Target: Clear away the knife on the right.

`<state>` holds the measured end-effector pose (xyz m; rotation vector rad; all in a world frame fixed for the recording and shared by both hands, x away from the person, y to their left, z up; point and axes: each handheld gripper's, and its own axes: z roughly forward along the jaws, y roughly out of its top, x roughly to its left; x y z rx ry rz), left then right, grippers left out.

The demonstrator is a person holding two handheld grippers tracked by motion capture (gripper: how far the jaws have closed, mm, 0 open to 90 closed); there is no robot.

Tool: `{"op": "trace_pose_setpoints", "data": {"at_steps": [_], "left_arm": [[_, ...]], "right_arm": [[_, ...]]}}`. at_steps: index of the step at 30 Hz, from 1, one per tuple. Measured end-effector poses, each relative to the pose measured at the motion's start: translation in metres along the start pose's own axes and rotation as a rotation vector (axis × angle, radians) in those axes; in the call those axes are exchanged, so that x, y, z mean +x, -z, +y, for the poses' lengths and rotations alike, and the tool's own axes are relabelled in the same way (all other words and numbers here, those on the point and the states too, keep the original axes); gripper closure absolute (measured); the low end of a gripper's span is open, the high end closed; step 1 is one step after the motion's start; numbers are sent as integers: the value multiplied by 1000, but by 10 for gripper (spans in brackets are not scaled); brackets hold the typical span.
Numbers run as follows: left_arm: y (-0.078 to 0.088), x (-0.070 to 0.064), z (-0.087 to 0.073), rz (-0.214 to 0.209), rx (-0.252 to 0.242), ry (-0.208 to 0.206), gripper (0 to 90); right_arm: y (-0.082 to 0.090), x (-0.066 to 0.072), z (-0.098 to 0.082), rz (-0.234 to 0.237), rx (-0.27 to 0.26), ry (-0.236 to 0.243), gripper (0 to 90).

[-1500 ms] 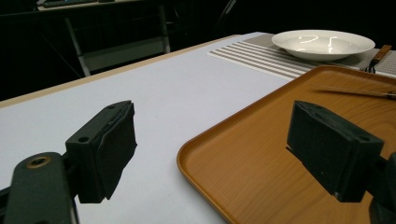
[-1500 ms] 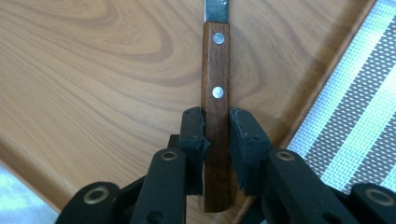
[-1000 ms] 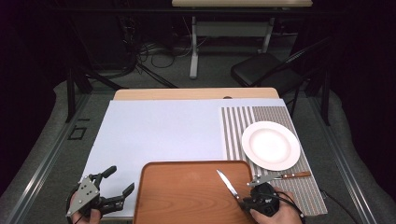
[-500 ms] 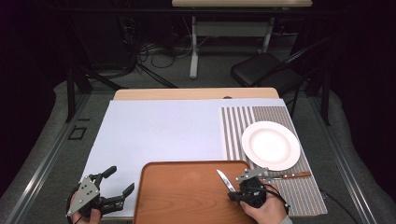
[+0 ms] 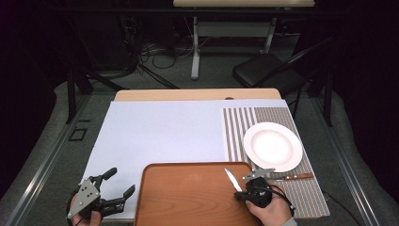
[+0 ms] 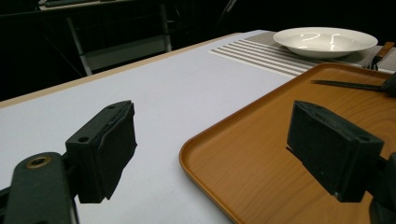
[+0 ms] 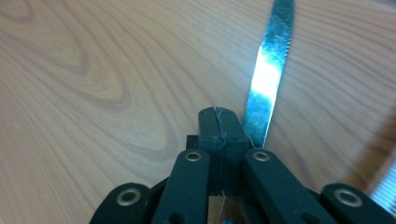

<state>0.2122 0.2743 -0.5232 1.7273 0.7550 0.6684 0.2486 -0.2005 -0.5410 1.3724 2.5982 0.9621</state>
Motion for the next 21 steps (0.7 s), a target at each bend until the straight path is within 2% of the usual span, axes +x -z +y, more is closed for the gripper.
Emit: {"op": "trace_pose_setpoints", "data": {"at_steps": [7,14,21], "left_arm": [[0,0,0,0,1,0,157],[0,0,0,1,1,0,157],[0,0,0,-2,5,-1,157]], "right_arm": [[9,-9,-5,-34,1,-35,900],[11,-12,-11,-36,-7,-62,900],[15,-15,-12,-56,8,-66,900]]}}
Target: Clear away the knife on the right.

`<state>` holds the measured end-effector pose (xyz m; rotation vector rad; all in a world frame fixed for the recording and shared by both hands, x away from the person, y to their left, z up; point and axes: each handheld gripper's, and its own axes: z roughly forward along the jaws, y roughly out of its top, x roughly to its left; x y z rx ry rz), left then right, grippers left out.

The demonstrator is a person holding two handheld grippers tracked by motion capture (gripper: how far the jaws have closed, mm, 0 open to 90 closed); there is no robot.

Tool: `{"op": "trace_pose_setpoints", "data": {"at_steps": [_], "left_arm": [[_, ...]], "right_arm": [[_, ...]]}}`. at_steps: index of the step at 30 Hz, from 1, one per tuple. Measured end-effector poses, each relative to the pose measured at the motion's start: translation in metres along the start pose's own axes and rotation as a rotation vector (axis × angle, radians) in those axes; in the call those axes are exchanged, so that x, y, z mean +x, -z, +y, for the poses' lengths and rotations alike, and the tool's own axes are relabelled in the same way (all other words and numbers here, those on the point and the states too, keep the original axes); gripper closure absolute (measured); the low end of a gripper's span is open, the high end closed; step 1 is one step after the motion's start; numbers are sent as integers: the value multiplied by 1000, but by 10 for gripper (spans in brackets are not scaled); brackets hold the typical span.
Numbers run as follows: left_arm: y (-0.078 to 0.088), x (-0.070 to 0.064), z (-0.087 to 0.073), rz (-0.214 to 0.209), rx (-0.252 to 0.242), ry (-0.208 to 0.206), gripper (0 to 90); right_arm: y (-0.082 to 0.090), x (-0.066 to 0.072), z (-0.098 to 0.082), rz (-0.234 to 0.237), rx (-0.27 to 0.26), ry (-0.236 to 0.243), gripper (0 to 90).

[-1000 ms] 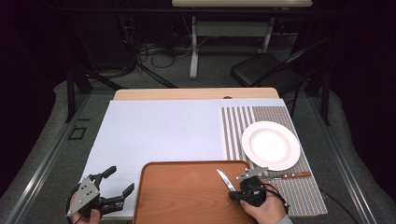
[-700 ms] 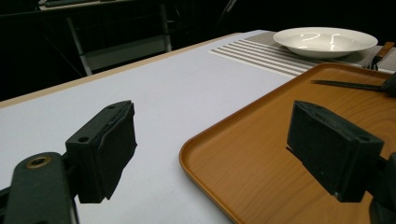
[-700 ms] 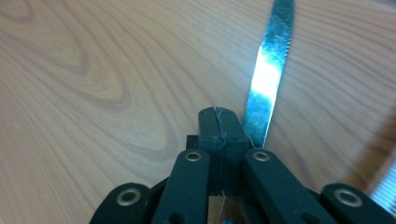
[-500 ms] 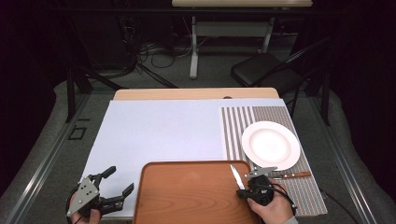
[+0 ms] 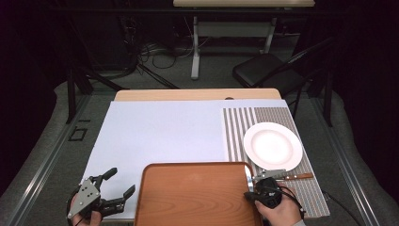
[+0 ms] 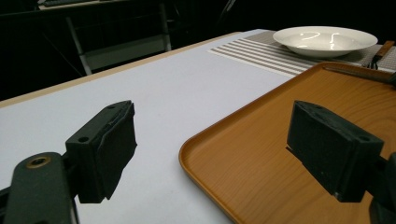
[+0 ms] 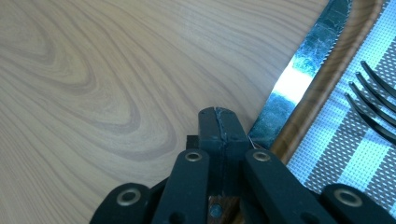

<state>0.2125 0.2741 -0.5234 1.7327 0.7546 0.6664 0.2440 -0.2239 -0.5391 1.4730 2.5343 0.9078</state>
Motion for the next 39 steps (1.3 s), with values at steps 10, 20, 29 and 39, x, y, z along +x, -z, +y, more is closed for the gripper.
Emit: {"op": "trace_pose_setpoints", "data": {"at_steps": [10,20,29,39], "left_arm": [[0,0,0,6,3,3,157],[0,0,0,12,2,6,157],[-1,0,-1,12,2,6,157],[0,0,-1,14,2,8,157]], "right_arm": [[12,8,5,17,-59,72,804],[25,14,10,52,-213,237,678],[31,13,15,41,-248,277,582],[44,13,23,60,-234,360,562]]}}
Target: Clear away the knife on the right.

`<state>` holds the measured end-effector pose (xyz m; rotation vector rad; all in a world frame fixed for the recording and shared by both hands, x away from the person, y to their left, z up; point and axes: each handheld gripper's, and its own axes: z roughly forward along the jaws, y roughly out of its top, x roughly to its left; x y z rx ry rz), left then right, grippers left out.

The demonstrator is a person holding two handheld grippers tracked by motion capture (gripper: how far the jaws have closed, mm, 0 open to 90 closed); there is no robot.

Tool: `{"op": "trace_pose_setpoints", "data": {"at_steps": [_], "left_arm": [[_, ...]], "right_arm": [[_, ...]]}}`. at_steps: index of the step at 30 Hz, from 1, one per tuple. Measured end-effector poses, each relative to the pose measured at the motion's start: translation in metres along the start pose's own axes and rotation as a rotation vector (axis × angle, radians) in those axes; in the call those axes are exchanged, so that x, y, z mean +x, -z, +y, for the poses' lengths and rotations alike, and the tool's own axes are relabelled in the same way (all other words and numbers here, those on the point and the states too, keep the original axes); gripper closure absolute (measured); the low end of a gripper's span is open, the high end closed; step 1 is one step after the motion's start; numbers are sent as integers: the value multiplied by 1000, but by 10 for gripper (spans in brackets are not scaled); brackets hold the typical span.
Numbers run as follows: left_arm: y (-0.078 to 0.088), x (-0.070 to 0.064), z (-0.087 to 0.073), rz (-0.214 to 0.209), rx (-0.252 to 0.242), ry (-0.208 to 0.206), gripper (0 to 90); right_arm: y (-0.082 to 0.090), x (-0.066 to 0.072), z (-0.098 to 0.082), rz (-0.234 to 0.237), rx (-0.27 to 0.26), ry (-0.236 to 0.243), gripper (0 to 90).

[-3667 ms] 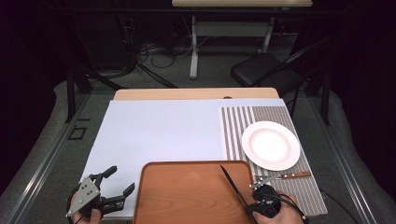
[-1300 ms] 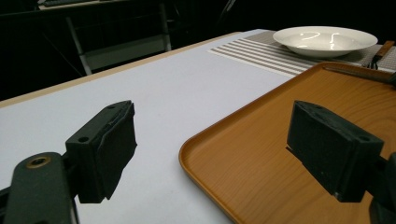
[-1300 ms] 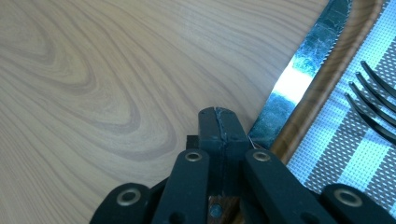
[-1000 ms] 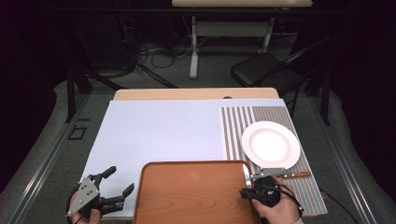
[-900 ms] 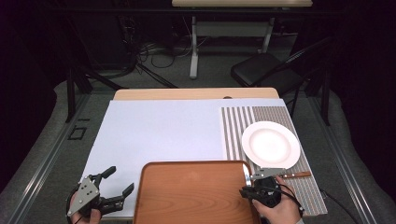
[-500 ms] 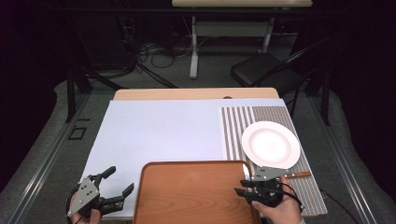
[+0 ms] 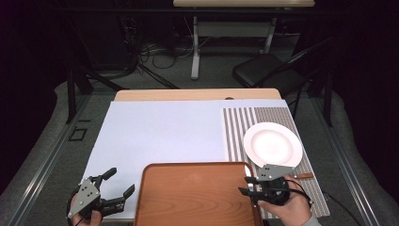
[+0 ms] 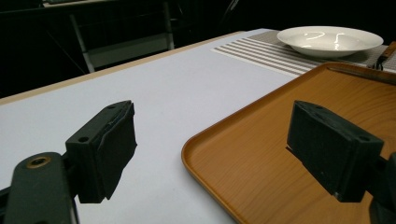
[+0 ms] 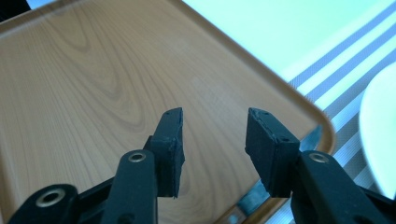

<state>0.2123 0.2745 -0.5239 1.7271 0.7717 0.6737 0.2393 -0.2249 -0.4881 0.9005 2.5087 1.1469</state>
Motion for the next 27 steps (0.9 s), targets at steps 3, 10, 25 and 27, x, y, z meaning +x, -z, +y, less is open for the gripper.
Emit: {"op": "trace_pose_setpoints", "data": {"at_steps": [3,10,25,27], "left_arm": [[0,-1,0,-6,-3,-3,157],[0,-1,0,-8,0,-1,157],[-1,0,0,-13,2,-1,157],[-1,0,0,-13,1,-3,157]], "right_arm": [[5,-5,0,25,-12,1,557],[9,-18,-11,-37,48,29,479],[29,-52,-43,-163,3,-110,68],[30,-55,-45,-155,17,-121,4]]}}
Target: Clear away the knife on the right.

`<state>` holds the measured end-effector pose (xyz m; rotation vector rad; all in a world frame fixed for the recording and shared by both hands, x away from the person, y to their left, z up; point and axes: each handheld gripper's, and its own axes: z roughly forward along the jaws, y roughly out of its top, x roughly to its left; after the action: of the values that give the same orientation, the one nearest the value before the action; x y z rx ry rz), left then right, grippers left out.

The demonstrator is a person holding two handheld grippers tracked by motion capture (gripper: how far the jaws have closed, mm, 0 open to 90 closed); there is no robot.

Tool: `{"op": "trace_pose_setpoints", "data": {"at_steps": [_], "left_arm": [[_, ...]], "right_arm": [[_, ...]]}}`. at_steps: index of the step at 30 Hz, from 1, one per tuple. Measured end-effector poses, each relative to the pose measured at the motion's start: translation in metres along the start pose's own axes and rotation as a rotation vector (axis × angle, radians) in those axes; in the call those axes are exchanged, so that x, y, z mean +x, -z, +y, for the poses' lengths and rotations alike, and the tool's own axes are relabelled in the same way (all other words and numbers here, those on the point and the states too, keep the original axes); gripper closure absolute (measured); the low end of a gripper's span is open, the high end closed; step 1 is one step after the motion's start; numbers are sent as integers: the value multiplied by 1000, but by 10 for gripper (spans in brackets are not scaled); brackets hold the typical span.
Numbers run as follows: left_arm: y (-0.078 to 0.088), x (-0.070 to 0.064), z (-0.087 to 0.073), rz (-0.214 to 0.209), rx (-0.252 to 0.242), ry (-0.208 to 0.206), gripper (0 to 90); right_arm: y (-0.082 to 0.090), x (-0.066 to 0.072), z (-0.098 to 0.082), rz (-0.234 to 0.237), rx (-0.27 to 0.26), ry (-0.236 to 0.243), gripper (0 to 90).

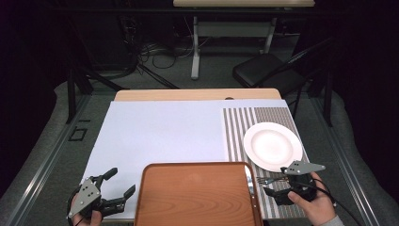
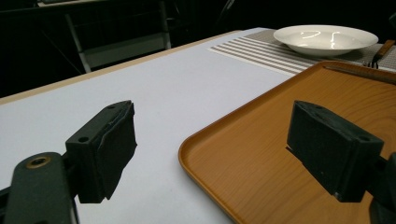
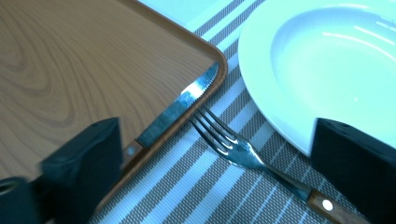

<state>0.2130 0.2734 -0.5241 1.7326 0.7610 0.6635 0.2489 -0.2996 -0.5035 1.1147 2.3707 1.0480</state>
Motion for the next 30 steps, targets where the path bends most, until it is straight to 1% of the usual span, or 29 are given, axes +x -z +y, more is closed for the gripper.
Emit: {"op": "trace_pose_setpoints", "data": {"at_steps": [3,6,7,9,12,14,16,17,19,21,23,27,30], "left_arm": [[0,0,0,0,0,-2,157],[0,0,0,0,0,-2,157],[0,0,0,0,0,-2,157],[1,0,0,0,0,-1,157],[0,0,0,2,2,-2,157],[1,0,0,3,1,0,157],[1,0,0,4,2,1,157],[2,0,0,5,2,1,157],[2,0,0,6,2,1,157],[1,0,0,6,2,0,157],[1,0,0,3,4,-4,157],[2,0,0,6,1,2,157],[1,0,0,6,4,1,157]], "right_arm": [[3,-5,-1,1,15,15,0],[8,-10,-1,-18,40,40,0],[9,-13,-2,-26,38,45,0],[12,-17,-2,-29,44,43,0],[15,-22,-3,-47,47,50,0],[16,-25,-3,-64,40,45,0],[18,-28,-3,-73,38,38,0],[18,-28,-2,-79,40,23,0],[19,-30,-2,-82,42,16,0],[20,-32,-1,-90,56,4,0],[21,-34,1,-92,81,4,0],[24,-37,5,-100,109,22,0],[25,-41,9,-81,145,66,0]]}}
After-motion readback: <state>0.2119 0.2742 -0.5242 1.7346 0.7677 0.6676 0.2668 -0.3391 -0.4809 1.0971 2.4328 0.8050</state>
